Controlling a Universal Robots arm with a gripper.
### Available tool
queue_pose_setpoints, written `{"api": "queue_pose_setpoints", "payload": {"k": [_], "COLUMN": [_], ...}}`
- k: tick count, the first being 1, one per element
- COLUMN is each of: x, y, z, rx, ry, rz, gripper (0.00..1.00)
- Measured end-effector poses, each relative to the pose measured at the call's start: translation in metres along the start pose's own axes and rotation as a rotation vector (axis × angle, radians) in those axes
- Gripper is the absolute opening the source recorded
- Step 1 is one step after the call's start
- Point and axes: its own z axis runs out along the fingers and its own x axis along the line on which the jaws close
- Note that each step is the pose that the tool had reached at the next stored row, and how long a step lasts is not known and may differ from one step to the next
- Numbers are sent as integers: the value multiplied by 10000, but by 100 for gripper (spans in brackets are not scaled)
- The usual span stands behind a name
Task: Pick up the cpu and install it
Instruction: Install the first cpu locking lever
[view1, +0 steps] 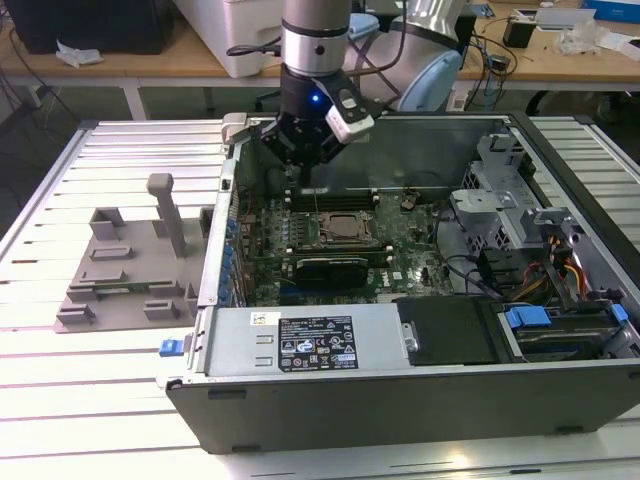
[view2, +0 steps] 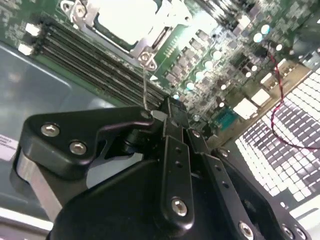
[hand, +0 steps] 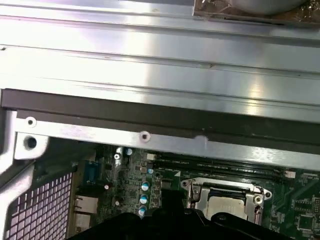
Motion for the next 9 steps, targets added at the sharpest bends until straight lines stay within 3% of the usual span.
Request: {"api": "queue_pose_setpoints", "payload": {"k": [3,6,9], "x": [-120,-282,-293], "y": [-11,-29,-31], "z": [-7,8,74], "rx": [-17,-34,-35], "ry": [34,132,148], "rz": [0,-1,1], "gripper": [11,11,11]}}
